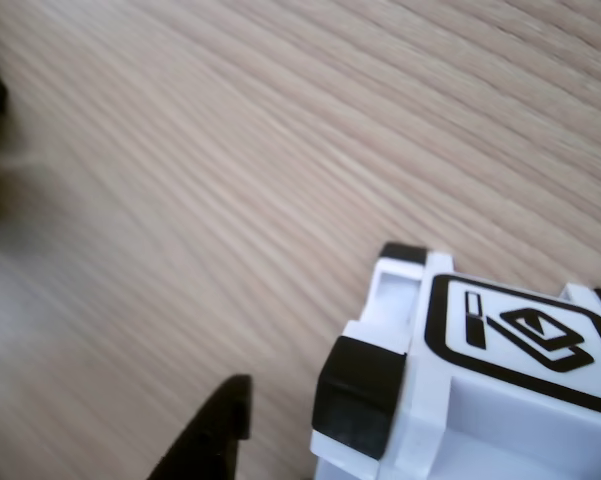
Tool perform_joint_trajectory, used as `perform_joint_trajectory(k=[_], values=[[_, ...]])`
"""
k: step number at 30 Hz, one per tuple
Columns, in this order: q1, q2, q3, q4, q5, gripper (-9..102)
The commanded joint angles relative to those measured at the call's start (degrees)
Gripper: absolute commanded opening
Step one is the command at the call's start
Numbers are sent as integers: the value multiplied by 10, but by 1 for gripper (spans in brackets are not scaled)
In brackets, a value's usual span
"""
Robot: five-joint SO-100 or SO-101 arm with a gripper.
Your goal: Stack cubes from left to right.
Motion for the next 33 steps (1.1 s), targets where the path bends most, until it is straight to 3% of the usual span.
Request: perform_joint_trajectory(k=[1,14,22,33], values=[[4,4,-21,-2,0,43],[4,-16,-28,-3,5,35],[4,-17,-68,-3,1,14],[4,-7,-69,-3,4,5]])
